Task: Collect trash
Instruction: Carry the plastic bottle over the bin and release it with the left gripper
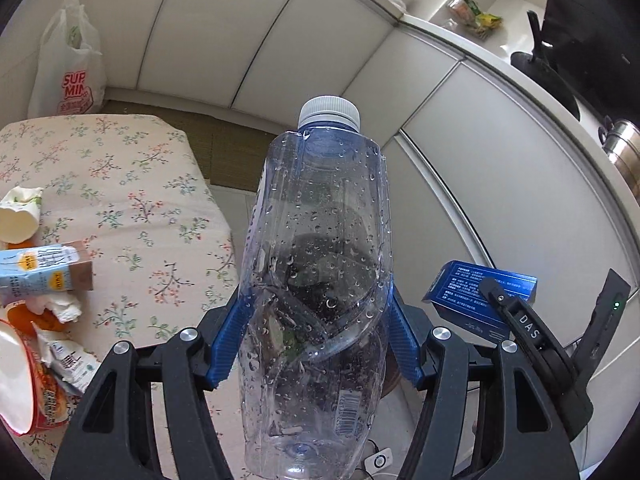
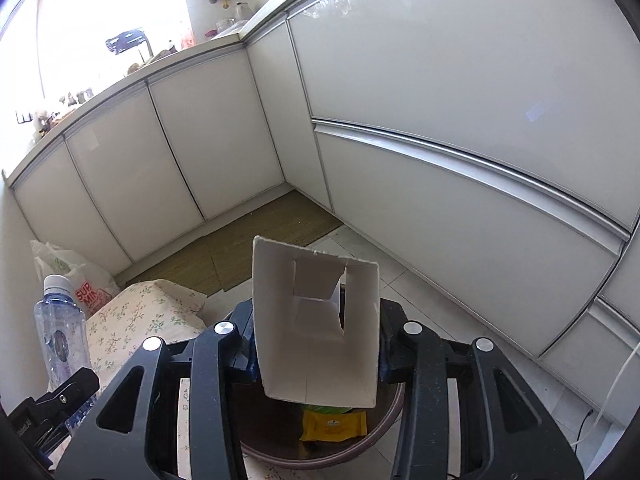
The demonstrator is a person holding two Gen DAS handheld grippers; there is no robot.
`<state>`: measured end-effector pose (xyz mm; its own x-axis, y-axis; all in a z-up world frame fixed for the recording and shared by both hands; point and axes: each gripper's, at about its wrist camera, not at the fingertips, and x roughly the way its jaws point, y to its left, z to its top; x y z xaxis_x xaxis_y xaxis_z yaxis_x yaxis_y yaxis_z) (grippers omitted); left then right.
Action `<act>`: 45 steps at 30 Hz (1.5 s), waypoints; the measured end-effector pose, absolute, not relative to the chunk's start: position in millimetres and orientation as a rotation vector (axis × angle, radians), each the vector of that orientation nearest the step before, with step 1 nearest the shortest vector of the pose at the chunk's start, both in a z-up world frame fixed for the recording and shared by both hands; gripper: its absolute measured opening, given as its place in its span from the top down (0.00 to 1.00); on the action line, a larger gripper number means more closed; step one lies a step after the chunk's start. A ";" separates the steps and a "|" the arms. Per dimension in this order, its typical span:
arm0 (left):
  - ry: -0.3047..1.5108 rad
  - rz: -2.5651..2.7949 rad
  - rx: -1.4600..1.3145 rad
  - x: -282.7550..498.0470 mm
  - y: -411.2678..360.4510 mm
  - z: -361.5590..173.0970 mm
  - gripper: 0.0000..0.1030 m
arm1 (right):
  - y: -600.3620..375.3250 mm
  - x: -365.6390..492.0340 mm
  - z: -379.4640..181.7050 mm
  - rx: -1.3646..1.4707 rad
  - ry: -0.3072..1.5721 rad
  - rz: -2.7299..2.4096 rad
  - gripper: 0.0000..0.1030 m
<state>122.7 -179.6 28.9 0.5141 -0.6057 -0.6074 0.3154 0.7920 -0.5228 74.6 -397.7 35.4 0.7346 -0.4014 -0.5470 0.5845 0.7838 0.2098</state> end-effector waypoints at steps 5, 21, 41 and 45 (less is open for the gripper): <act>0.883 -0.594 -0.338 127.7 -216.0 26.2 0.39 | -421.9 83.6 22.6 0.420 0.525 -0.578 0.62; 0.976 -0.612 -0.319 146.8 -264.1 0.7 0.39 | -456.9 74.9 14.0 0.555 0.508 -0.634 0.27; 1.037 -0.612 -0.211 171.2 -300.0 -22.0 0.33 | -471.8 52.1 13.7 0.633 0.473 -0.700 0.13; 1.050 -0.593 -0.212 172.5 -290.9 -26.6 0.33 | -470.1 55.2 15.3 0.632 0.477 -0.698 0.12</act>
